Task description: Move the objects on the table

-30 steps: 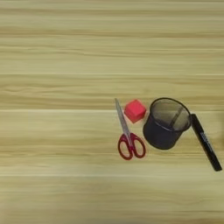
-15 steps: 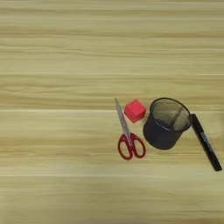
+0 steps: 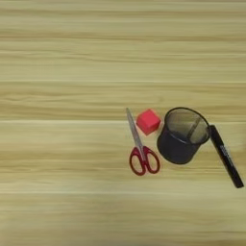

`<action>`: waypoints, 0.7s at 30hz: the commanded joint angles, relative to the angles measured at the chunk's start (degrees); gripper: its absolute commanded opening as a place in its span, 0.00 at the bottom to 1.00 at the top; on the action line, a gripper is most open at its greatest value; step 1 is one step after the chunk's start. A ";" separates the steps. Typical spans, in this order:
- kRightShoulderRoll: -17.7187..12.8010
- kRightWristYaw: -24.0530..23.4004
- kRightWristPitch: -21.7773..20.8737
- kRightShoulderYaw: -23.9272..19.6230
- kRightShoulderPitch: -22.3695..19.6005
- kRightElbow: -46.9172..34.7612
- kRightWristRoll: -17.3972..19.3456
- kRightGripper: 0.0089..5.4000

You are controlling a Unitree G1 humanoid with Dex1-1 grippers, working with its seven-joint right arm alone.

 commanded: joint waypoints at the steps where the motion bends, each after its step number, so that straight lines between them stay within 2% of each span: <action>1: -1.28 -0.21 -3.27 1.69 -2.39 0.18 -3.06 0.13; 8: -0.30 -0.85 -5.59 5.91 -5.15 2.68 -7.03 0.13; 21: 2.98 -0.82 -8.28 11.25 -12.74 10.75 -11.24 0.13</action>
